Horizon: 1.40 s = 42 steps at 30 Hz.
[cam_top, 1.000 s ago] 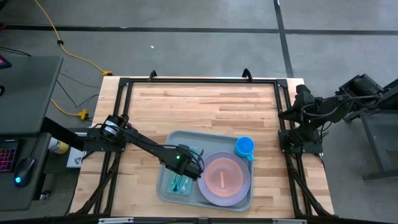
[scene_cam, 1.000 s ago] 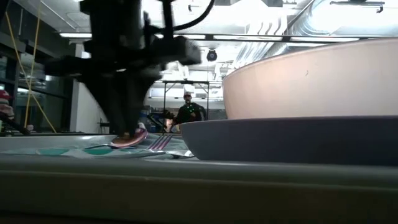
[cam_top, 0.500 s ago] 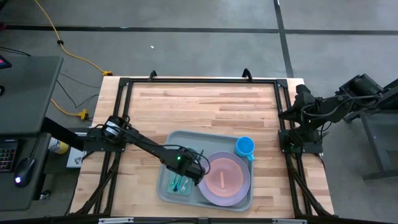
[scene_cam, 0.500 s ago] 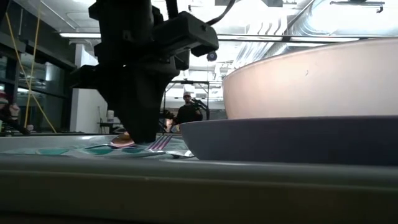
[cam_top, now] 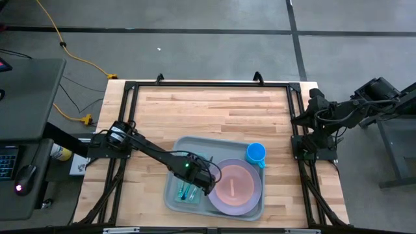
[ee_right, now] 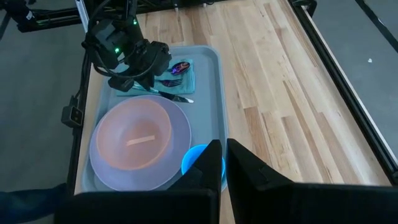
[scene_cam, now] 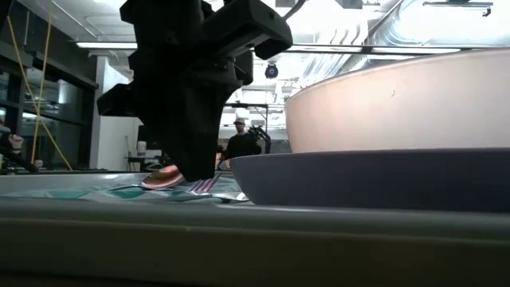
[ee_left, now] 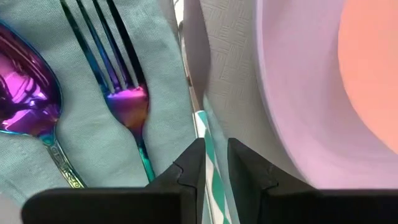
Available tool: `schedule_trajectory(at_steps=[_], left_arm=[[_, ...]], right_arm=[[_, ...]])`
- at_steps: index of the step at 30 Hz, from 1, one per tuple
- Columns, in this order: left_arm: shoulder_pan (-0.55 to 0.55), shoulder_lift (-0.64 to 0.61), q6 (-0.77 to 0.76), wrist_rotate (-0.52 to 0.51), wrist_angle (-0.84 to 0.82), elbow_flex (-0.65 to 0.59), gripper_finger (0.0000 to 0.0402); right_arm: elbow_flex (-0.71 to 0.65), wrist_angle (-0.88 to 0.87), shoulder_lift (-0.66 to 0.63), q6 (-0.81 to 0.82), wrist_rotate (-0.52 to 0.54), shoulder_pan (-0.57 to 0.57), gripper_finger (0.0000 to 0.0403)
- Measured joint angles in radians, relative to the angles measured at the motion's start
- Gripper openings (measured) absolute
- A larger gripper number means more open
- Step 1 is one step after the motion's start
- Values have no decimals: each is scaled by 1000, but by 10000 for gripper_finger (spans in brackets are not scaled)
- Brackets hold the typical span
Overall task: Set up tray
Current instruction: Adjust the green knife on the blue napkin
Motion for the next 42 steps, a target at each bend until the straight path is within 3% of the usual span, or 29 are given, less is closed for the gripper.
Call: schedule_trajectory(at_steps=[18, 27, 37, 42], left_arm=[[0, 31, 42, 35, 29, 2, 97], [14, 35, 23, 42, -56, 0, 95], [13, 35, 5, 27, -41, 0, 15], [13, 34, -41, 23, -34, 0, 15]], right_arm=[[0, 0, 0, 2, 3, 0, 0], [0, 4, 0, 2, 8, 0, 0], [0, 4, 0, 17, 8, 0, 0], [0, 4, 0, 17, 8, 0, 0]])
